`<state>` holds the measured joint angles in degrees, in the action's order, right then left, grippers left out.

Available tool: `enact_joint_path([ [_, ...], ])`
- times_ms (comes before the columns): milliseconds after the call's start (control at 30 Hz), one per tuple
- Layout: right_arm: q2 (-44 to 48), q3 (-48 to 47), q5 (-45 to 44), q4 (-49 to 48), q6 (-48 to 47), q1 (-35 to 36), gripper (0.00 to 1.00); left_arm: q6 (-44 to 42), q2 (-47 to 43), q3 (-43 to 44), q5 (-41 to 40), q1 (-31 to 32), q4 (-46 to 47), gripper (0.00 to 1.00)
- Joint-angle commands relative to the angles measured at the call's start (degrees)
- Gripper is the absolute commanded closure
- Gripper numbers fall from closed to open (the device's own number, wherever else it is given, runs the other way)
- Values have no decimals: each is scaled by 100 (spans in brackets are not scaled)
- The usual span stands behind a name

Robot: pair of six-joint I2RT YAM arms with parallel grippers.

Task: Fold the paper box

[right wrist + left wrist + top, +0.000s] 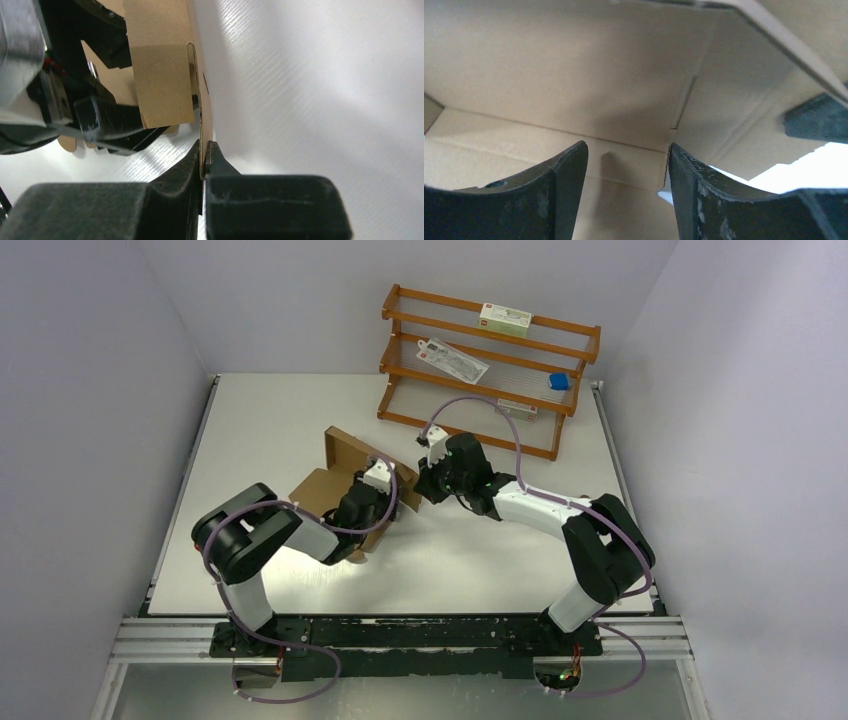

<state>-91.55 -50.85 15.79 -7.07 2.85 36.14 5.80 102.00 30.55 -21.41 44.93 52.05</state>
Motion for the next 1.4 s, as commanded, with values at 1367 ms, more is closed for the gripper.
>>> enact_joint_path([
  [1367,-222,-723,-577,3,202,302,79,1642,602,-592,1589,-740,1093,52],
])
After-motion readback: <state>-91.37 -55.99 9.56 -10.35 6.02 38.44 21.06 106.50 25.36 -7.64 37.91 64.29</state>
